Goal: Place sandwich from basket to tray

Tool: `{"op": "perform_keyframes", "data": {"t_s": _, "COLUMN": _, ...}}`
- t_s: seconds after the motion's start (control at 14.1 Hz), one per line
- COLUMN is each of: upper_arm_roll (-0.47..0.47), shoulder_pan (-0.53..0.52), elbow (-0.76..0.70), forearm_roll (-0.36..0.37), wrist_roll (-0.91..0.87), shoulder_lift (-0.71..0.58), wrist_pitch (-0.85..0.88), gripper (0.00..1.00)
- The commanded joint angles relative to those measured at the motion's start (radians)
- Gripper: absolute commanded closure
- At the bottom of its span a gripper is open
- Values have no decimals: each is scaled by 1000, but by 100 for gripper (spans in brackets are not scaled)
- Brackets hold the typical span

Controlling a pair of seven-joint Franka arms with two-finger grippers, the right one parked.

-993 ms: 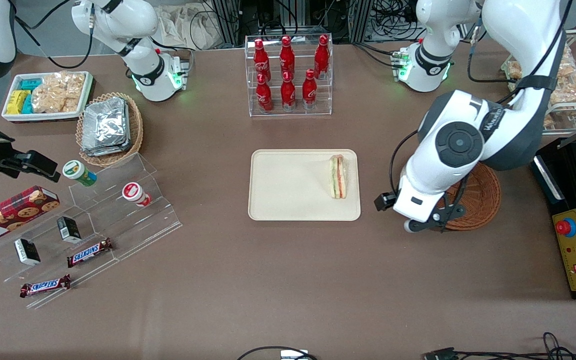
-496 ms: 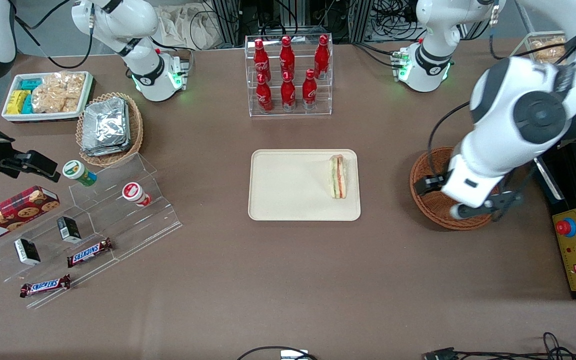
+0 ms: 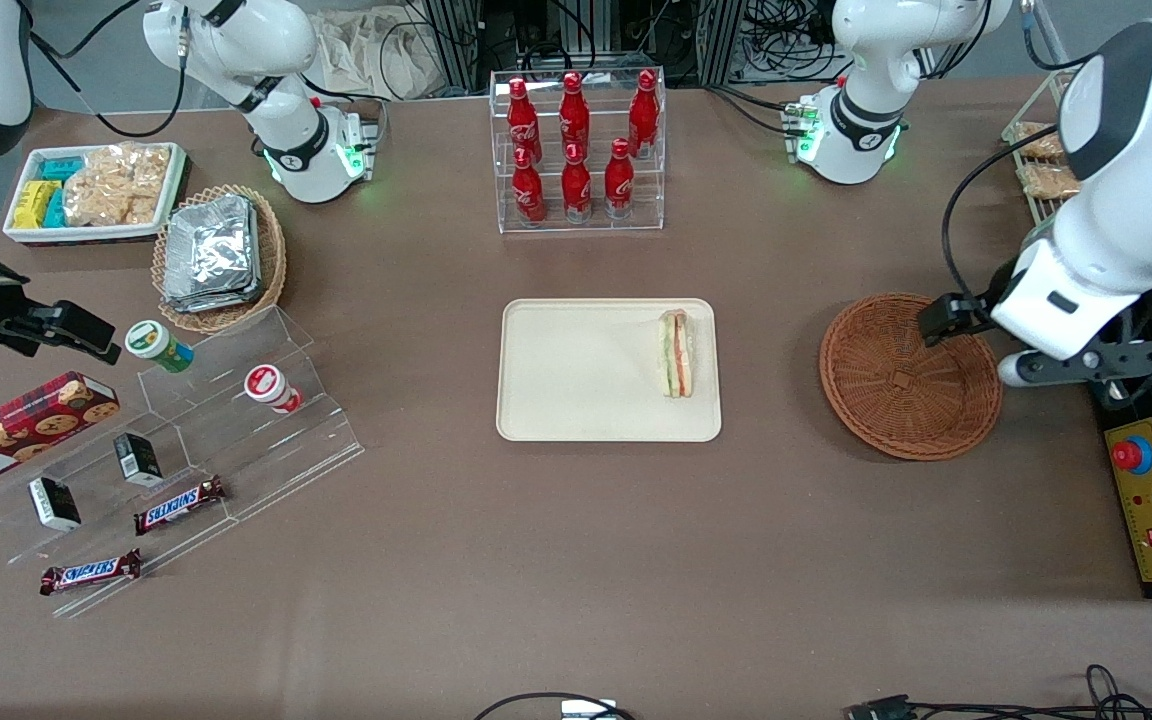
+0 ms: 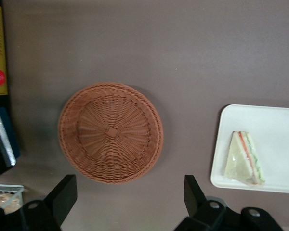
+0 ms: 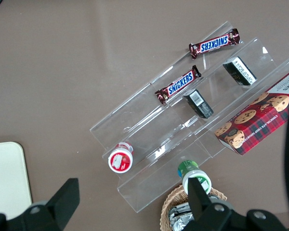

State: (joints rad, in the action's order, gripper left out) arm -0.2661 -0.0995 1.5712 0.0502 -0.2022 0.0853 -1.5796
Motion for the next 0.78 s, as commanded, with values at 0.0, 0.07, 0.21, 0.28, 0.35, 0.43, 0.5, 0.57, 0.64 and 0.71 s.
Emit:
{"op": "perform_keyframes", "data": {"t_s": 0.0, "upper_arm_roll": 82, "shoulder_pan": 7, "elbow": 46, "forearm_roll": -58, "wrist_roll": 122, "shoulder_lift": -81, "wrist_pitch": 22, "gripper": 2}}
{"op": "perform_keyframes", "data": {"t_s": 0.07, "upper_arm_roll": 97, "shoulder_pan": 9, "elbow": 49, "forearm_roll": -62, "wrist_roll": 163, "shoulder_lift": -94, "wrist_pitch": 33, "gripper": 4}}
{"op": "perform_keyframes", "data": {"t_s": 0.21, "upper_arm_roll": 120, "shoulder_pan": 11, "elbow": 53, "forearm_roll": -62, "wrist_roll": 217, "shoulder_lift": -117, "wrist_pitch": 43, "gripper": 4}}
{"op": "perform_keyframes", "data": {"t_s": 0.28, "upper_arm_roll": 129, "shoulder_pan": 18, "elbow": 61, "forearm_roll": -62, "wrist_roll": 236, "shoulder_lift": -131, "wrist_pitch": 43, "gripper": 4}}
{"op": "perform_keyframes", "data": {"t_s": 0.35, "upper_arm_roll": 143, "shoulder_pan": 20, "elbow": 67, "forearm_roll": -62, "wrist_roll": 256, "shoulder_lift": -142, "wrist_pitch": 44, "gripper": 4}}
{"op": "perform_keyframes", "data": {"t_s": 0.43, "upper_arm_roll": 148, "shoulder_pan": 24, "elbow": 69, "forearm_roll": -61, "wrist_roll": 270, "shoulder_lift": -144, "wrist_pitch": 49, "gripper": 4}}
{"op": "perform_keyframes", "data": {"t_s": 0.5, "upper_arm_roll": 148, "shoulder_pan": 24, "elbow": 67, "forearm_roll": -61, "wrist_roll": 276, "shoulder_lift": -142, "wrist_pitch": 55, "gripper": 4}}
{"op": "perform_keyframes", "data": {"t_s": 0.57, "upper_arm_roll": 148, "shoulder_pan": 24, "elbow": 69, "forearm_roll": -58, "wrist_roll": 276, "shoulder_lift": -142, "wrist_pitch": 55, "gripper": 4}}
{"op": "perform_keyframes", "data": {"t_s": 0.64, "upper_arm_roll": 148, "shoulder_pan": 26, "elbow": 67, "forearm_roll": -56, "wrist_roll": 274, "shoulder_lift": -141, "wrist_pitch": 56, "gripper": 4}}
{"op": "perform_keyframes", "data": {"t_s": 0.71, "upper_arm_roll": 148, "shoulder_pan": 26, "elbow": 67, "forearm_roll": -56, "wrist_roll": 274, "shoulder_lift": -139, "wrist_pitch": 58, "gripper": 4}}
